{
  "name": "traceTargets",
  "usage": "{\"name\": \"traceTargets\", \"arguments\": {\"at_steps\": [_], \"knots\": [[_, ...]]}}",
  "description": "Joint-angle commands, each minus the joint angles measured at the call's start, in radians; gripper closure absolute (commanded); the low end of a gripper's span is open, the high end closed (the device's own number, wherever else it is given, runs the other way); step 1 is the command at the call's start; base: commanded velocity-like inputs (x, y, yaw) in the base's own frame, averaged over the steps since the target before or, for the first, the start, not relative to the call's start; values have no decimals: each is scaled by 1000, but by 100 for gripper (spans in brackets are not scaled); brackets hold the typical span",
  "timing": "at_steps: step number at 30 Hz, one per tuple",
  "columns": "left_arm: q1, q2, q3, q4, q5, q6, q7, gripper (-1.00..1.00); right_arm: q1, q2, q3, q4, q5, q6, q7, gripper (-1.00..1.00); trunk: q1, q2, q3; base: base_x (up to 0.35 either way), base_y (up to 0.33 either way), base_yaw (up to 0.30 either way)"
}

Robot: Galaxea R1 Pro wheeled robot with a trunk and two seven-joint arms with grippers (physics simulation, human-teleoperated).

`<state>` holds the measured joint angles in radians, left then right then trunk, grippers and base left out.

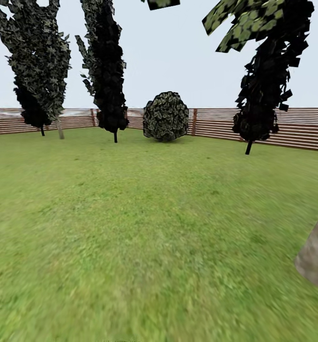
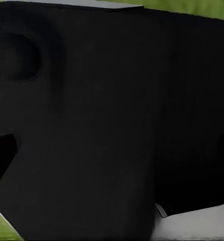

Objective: Take the three Easter eggs out of the wicker basket on the lawn in the garden, then place them on the lawn next to a single tree (choose any tree) so that all three eggs are next to the same tree and none are left in the basket.

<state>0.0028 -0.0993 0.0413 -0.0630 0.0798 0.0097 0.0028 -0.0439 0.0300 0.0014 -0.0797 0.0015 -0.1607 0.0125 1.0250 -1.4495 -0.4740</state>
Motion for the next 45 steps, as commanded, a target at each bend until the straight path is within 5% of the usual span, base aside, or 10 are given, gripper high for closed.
{"name": "traceTargets", "arguments": {"at_steps": [1, 12, 21, 32, 41, 45], "knots": [[0, 6, 4, 11, 18, 1, 0, -100, -1, -1, 0, 1, 0, -3, 1, -100, 0, 0, -1, 0, 0, 274], [0, 22, 8, 37, 45, 1, -6, -100, -1, -2, 0, 3, 0, -4, 1, -100, 0, 0, -1, 121, 0, 275], [0, 22, 7, 38, 193, 4, 0, -100, -1, -2, -1, 3, 0, -5, 1, -100, 0, 0, -1, 321, 0, 275], [0, 64, 8, 40, 214, 4, -4, -100, -1, -2, -1, 3, 0, -5, 1, -100, 0, 0, -1, 335, 0, 276], [0, 73, 9, 40, 219, 4, -4, -100, -1, -4, -1, 3, 0, -5, 0, -100, 0, 0, -1, 335, 26, 280], [0, 73, 9, 40, 258, 4, -4, -100, -1, -4, -1, 4, 0, -5, -1, -100, 0, 0, -1, 335, 111, 282]]}}
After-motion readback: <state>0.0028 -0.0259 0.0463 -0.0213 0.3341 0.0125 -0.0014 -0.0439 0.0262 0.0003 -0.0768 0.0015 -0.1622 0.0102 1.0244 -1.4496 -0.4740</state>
